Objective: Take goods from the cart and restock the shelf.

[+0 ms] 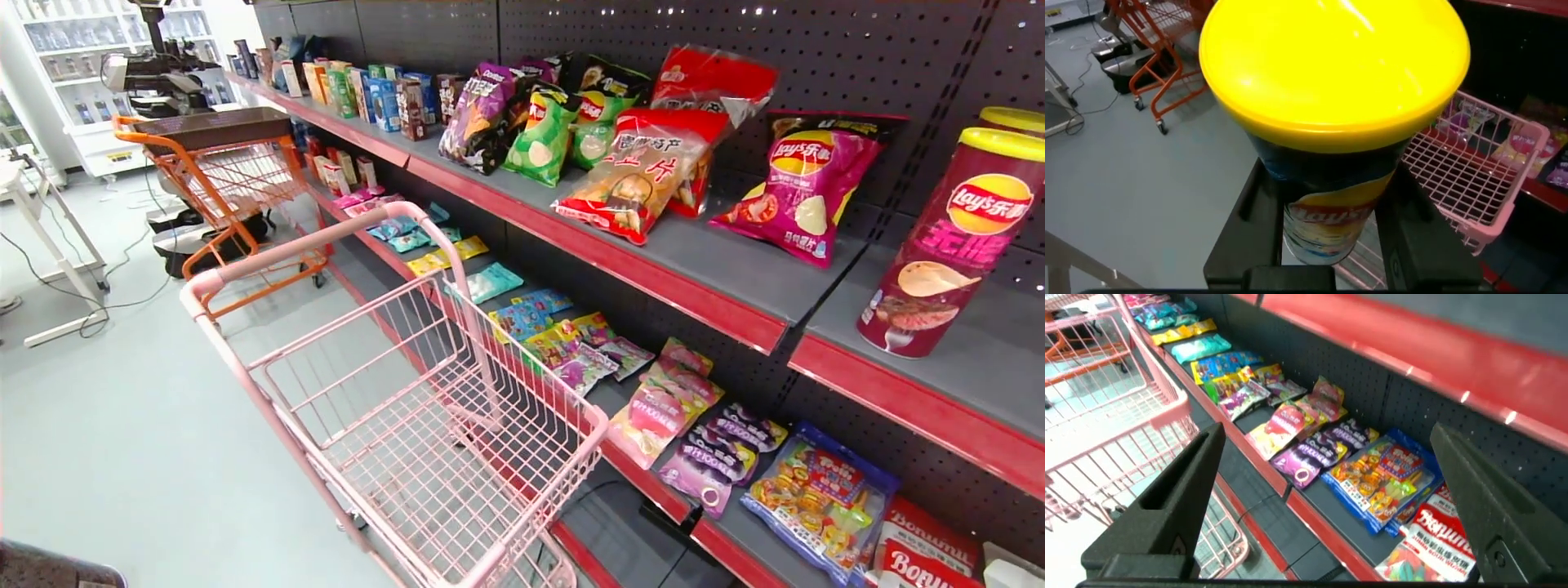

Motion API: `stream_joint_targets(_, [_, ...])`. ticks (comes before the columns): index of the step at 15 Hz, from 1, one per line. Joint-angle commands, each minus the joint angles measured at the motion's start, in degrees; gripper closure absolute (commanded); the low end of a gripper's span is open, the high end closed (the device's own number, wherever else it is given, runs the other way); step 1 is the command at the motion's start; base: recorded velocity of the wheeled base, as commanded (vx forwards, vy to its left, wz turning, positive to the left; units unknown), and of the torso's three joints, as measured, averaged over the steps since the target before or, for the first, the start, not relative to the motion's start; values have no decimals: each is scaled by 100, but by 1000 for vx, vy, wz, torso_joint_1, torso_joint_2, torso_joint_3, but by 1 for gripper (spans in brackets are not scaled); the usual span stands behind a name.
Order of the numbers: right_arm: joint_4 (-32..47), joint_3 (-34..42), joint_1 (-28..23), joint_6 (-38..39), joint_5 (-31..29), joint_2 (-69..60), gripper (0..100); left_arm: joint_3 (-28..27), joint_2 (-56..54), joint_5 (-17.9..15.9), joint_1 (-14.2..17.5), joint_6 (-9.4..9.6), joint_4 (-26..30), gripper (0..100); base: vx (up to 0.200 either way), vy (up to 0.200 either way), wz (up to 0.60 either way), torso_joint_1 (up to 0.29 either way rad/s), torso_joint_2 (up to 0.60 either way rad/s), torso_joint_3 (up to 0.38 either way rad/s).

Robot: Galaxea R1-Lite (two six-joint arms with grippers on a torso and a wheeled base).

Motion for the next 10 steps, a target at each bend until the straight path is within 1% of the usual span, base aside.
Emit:
stream_joint_targets(1, [1,1,1,-2,1,-2,0,4,17,8,-2,-1,-1,100,0,0,0,212,-574,-364])
stream_joint_targets(5, [1,1,1,7,1,-2,0,-5,8,0,-2,16,-1,100,0,0,0,233,-596,-359])
stream_joint_targets(8, [1,1,1,7,1,-2,0,-23,-36,0,-2,25,-1,100,0,0,0,183,-434,-255])
stream_joint_targets(9, [1,1,1,7,10,-2,0,-40,-45,0,-2,52,-1,100,0,0,0,173,-398,-222])
stream_joint_targets(10, [1,1,1,7,28,-2,0,-49,-80,0,-2,175,-1,100,0,0,0,168,-378,-227])
